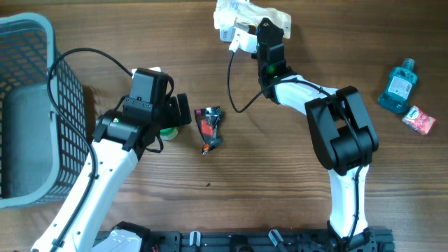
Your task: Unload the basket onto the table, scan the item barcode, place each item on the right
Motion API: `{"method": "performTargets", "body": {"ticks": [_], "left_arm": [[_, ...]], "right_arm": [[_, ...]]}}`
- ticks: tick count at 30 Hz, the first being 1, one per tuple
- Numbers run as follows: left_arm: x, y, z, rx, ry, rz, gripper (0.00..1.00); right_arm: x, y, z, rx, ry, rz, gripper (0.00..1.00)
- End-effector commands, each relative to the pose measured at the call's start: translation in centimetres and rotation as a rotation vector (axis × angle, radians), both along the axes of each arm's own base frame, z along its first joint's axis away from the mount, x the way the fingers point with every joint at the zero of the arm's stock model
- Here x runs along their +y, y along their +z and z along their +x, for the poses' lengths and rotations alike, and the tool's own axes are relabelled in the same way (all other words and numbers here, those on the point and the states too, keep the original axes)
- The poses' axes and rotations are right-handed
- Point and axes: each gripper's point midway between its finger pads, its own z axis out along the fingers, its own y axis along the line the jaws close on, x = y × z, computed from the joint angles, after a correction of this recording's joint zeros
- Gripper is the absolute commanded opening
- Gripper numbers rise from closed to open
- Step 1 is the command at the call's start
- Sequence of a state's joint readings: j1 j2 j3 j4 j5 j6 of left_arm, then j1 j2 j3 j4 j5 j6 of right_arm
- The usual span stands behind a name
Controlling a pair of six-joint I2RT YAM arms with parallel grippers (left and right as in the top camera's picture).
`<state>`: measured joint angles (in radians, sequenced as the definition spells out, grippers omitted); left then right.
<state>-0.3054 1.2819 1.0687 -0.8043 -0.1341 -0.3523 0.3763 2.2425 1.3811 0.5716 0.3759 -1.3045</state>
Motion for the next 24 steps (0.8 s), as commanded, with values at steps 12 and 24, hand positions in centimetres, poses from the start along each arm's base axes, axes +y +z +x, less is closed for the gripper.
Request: {"method": "performTargets", "body": {"ticks": [12, 24], "left_arm": [[0.4, 0.4, 0.2, -0.016, 0.0, 0.015, 1.0], [0.4, 0.4, 0.2, -0.016, 0.0, 0.015, 1.0]], "right_arm": [[2.5, -0.8, -0.8, 0.009, -0.009, -0.047, 0.05], [-1.3, 13.0, -2.2, -0.265, -0.252, 0.199, 0.04]]}}
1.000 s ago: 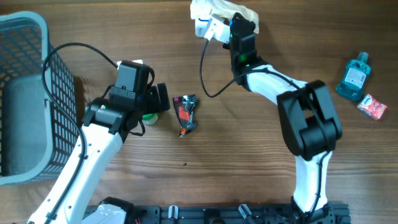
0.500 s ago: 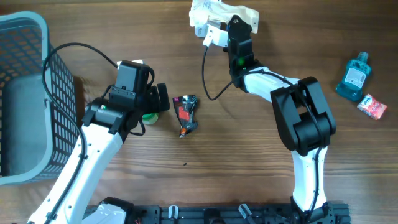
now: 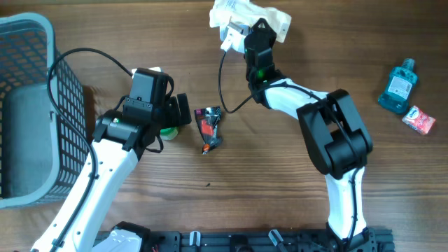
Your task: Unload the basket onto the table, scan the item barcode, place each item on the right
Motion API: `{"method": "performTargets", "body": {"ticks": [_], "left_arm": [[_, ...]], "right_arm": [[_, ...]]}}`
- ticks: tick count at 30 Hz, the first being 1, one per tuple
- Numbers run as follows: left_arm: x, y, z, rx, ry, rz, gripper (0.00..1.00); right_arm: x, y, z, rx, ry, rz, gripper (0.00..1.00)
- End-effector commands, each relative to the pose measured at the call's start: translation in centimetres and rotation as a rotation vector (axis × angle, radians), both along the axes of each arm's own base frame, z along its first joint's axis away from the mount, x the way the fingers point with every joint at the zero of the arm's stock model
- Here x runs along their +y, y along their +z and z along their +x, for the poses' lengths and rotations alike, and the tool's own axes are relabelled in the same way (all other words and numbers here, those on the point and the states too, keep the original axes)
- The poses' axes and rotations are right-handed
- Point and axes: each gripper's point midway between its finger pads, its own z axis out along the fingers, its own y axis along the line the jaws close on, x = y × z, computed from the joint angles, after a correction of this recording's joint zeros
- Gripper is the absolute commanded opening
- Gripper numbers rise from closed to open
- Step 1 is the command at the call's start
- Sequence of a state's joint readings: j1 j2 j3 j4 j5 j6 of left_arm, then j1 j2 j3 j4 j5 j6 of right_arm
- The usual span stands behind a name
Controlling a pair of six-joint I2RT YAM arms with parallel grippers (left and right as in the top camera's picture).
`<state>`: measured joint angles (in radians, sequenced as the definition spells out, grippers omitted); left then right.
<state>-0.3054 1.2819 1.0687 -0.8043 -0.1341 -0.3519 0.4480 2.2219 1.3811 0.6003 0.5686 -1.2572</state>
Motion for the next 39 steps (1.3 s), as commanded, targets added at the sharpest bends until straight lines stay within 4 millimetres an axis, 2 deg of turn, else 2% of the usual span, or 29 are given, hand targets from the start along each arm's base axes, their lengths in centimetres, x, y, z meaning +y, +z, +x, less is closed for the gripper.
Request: {"method": "performTargets", "body": {"ticks": [1, 3, 5, 7, 10, 13, 15, 18, 20, 25, 26, 27, 28, 30, 32, 34, 36, 38, 39], "left_arm": [[0.4, 0.4, 0.2, -0.016, 0.001, 0.015, 1.0], [0.4, 0.4, 0.2, -0.016, 0.001, 0.015, 1.0], [0.4, 0.4, 0.2, -0.016, 0.001, 0.015, 1.0], [0.4, 0.4, 0.2, -0.016, 0.001, 0.015, 1.0], [0.4, 0.4, 0.2, -0.016, 0.001, 0.015, 1.0], [0.3, 0.5, 0.4, -0.024, 0.001, 0.013, 1.0], [0.2, 0.9, 0.9, -0.049, 0.001, 0.005, 1.0], [0.2, 0.9, 0.9, -0.049, 0.001, 0.005, 1.0], [0.2, 0.9, 0.9, -0.049, 0.001, 0.005, 1.0], [0.2, 0.9, 0.9, -0.049, 0.001, 0.005, 1.0], [0.2, 0.9, 0.9, -0.049, 0.001, 0.005, 1.0], [0.2, 0.9, 0.9, -0.049, 0.001, 0.005, 1.0], [0.2, 0.9, 0.9, -0.049, 0.001, 0.005, 1.0], [0.4, 1.1, 1.1, -0.064, 0.008, 0.013, 1.0], [0.2, 1.2, 1.4, -0.074, 0.012, -0.002, 1.0], [-0.2, 2.0, 1.4, -0.095, 0.004, -0.025, 1.0], [-0.1, 3.0, 1.3, -0.124, 0.004, -0.035, 1.0], [0.0, 4.6, 0.9, -0.169, 0.004, -0.048, 1.0], [0.1, 5.2, 0.6, -0.186, 0.004, -0.054, 1.0]], "right_arm": [[-4.4, 14.0, -1.9, -0.273, -0.202, 0.278, 0.04], [-8.2, 16.8, -3.5, -0.316, -0.331, 0.444, 0.04], [-11.8, 17.3, -5.2, -0.293, -0.443, 0.574, 0.04], [-16.8, 16.3, -8.1, -0.246, -0.612, 0.739, 0.04], [-25.6, 13.6, -14.1, -0.232, -0.956, 0.923, 0.05], [-32.9, 10.5, -19.3, -0.262, -1.267, 1.014, 0.05], [-37.5, 7.3, -22.4, -0.232, -1.43, 1.079, 0.05], [-41.7, 3.9, -25.0, -0.236, -1.533, 1.17, 0.05], [-43.7, 1.6, -26.4, -0.246, -1.571, 1.238, 0.04], [-45.6, -5.4, -29.5, -0.226, -1.641, 1.33, 0.05], [-45.3, -7.3, -30.0, -0.211, -1.652, 1.389, 0.1], [-45.2, -7.6, -30.1, -0.201, -1.645, 1.409, 0.4], [-45.0, -7.9, -30.0, -0.189, -1.637, 1.435, 0.73], [-44.4, -6.6, -28.4, -0.14, -1.541, 1.5, 1.0], [-43.3, -3.8, -26.3, -0.096, -1.422, 1.57, 1.0], [-41.0, 1.2, -23.9, -0.078, -1.276, 1.633, 1.0], [-38.3, 4.8, -22.3, -0.045, -1.165, 1.656, 1.0], [-33.8, 8.7, -21.0, -0.003, -1.039, 1.635, 1.0], [-31.5, 9.9, -20.6, 0.026, -0.98, 1.627, 1.0]]}}
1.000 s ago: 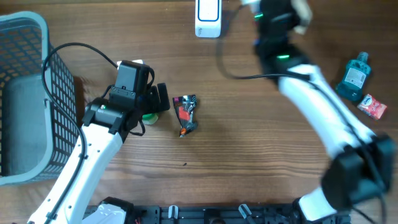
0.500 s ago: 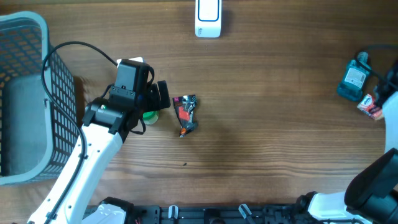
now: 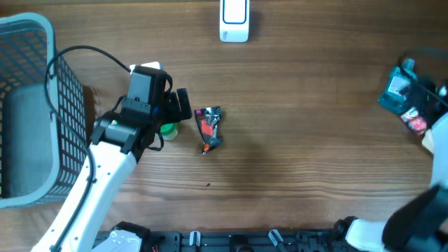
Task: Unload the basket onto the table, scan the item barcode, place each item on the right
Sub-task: 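Move the right gripper down onto the black-red packet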
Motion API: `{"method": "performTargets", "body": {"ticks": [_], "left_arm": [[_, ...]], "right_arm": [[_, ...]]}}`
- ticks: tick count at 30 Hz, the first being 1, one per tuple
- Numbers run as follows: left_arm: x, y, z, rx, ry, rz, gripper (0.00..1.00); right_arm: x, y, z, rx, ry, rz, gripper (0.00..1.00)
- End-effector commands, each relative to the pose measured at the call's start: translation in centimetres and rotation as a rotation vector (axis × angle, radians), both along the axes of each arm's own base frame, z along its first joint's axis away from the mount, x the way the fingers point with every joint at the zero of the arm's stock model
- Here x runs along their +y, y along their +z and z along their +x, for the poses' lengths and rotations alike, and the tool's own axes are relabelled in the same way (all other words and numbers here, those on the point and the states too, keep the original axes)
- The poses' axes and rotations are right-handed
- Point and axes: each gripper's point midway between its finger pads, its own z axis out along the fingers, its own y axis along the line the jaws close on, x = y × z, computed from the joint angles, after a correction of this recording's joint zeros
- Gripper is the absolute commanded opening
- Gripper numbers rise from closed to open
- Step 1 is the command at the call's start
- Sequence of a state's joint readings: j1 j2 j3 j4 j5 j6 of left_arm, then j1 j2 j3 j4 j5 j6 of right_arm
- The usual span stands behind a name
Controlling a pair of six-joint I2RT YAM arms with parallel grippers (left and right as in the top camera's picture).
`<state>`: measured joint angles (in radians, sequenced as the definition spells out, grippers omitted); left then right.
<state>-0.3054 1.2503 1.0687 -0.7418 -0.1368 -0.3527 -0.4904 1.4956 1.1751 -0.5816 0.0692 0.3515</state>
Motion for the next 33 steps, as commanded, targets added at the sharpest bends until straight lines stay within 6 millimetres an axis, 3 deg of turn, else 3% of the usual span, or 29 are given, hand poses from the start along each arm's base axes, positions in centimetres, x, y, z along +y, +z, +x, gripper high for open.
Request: {"method": "performTargets", "body": {"ticks": [1, 3, 6, 7, 10, 13, 15, 18, 22, 23, 24, 33], "left_arm": [[0.5, 4.3, -1.1, -0.115, 0.002, -0.034, 1.0], [0.9, 5.5, -2.2, -0.146, 0.002, -0.043, 1.0], [1.4, 7.0, -3.7, -0.184, 0.003, -0.054, 1.0], [1.5, 7.1, -4.0, -0.182, 0.005, -0.053, 1.0], [2.8, 6.8, -5.4, -0.151, 0.035, -0.038, 1.0], [5.3, 6.3, -6.0, -0.123, 0.118, 0.011, 1.0], [7.2, 5.8, -6.2, -0.1, 0.188, 0.041, 1.0], [9.6, 5.0, -6.1, -0.064, 0.275, 0.049, 1.0], [10.9, 3.5, -5.5, -0.004, 0.327, 0.025, 1.0], [11.2, 3.0, -5.4, 0.017, 0.337, 0.029, 1.0], [11.3, 2.0, -5.0, 0.055, 0.34, 0.034, 1.0], [11.3, -0.9, -4.2, 0.162, 0.361, 0.036, 1.0]], "right_arm": [[10.1, 7.6, 2.9, -0.169, 0.286, -0.013, 1.0], [16.1, 7.6, 2.9, -0.16, 0.396, 0.047, 1.0], [28.2, 5.6, 1.3, -0.072, 0.712, 0.142, 1.0], [30.9, 5.2, 0.4, -0.048, 0.797, 0.172, 1.0], [37.4, 1.7, -1.7, 0.048, 0.918, 0.243, 1.0], [42.2, -1.1, -2.6, 0.099, 1.011, 0.477, 0.99], [45.4, -2.6, -3.0, 0.132, 1.104, 0.656, 0.93], [48.0, -5.8, -3.1, 0.211, 1.134, 0.83, 0.83], [48.2, -10.2, -3.5, 0.323, 1.081, 0.87, 0.81], [48.4, -11.0, -3.8, 0.349, 1.079, 0.881, 0.79], [49.0, -11.6, -4.2, 0.363, 1.095, 0.904, 0.7], [51.7, -12.2, -5.3, 0.367, 1.109, 0.834, 0.67]]}}
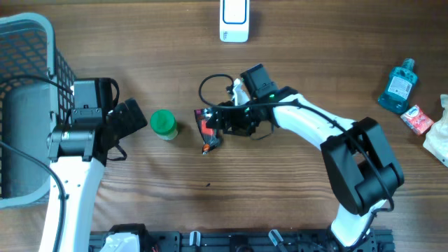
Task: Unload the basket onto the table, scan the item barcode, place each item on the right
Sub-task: 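Move the right gripper down onto the black-red packet, then grasp the black-red packet with the right gripper and lift it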
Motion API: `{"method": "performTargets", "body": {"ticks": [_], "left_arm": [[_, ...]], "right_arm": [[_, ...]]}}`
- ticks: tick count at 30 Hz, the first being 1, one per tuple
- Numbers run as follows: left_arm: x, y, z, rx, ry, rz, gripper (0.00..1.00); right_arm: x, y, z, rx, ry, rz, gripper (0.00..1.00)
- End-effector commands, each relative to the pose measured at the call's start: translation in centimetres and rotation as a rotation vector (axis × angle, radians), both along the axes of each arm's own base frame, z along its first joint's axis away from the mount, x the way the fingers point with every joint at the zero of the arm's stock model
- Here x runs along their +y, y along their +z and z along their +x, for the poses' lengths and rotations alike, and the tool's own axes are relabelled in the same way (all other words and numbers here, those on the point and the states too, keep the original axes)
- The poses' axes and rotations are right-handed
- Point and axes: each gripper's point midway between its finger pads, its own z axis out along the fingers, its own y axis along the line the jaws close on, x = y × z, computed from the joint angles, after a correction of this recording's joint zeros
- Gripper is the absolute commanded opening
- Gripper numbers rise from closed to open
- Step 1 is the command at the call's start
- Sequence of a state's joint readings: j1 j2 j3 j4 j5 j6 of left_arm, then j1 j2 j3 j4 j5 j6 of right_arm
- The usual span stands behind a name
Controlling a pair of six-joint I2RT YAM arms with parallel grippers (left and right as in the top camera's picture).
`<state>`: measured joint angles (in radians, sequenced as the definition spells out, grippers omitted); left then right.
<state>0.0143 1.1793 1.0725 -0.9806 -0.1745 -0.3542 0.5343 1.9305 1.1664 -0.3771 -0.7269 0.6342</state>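
Observation:
A white scanner lies at the table's far edge. A small dark red packet lies mid-table. My right gripper reaches in from the right and sits at the packet's upper end, its fingers apparently open around it. A green-lidded jar stands left of the packet. My left gripper is just left of the jar, apart from it and open with nothing in it.
A grey mesh basket fills the left side. At the right stand a blue bottle and a pink packet. A white bag lies at the right edge. A black cable loops behind the right wrist.
My right arm was blurred at the far right by the blue bottle and now reaches the dark red packet mid-table. My left gripper has moved left off the green jar, which now shows fully.
My right gripper held a white bag at the scanner, and my left gripper sat over the green jar. Then the right arm was at the far right and the scanner lay bare. Now the bag lies at the right edge and the right gripper is at the packet.

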Motion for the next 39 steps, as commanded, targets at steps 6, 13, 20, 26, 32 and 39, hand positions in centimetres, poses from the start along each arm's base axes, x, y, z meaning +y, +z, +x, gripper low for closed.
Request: {"method": "performTargets", "body": {"ticks": [6, 13, 20, 26, 32, 39], "left_arm": [[0.1, -0.1, 0.4, 0.002, 0.021, -0.017, 1.0], [0.1, -0.1, 0.4, 0.002, 0.022, -0.016, 1.0], [0.1, -0.1, 0.4, 0.002, 0.021, -0.016, 1.0], [0.1, -0.1, 0.4, 0.002, 0.023, -0.014, 1.0], [0.1, -0.1, 0.4, 0.002, 0.023, -0.013, 1.0], [0.1, -0.1, 0.4, 0.003, 0.022, -0.014, 1.0]], "right_arm": [[0.0, -2.6, 0.6, -0.014, -0.057, -0.101, 0.66], [1.1, -4.7, 0.0, 0.046, -0.021, -0.041, 0.4], [1.3, -4.5, 0.5, 0.02, -0.025, -0.031, 0.24], [1.3, -4.5, 0.6, 0.03, -0.036, -0.031, 0.14], [1.6, -4.2, 0.4, 0.017, -0.008, -0.007, 0.05], [1.0, 4.8, 1.2, -0.099, 0.032, 0.164, 0.05]]}}
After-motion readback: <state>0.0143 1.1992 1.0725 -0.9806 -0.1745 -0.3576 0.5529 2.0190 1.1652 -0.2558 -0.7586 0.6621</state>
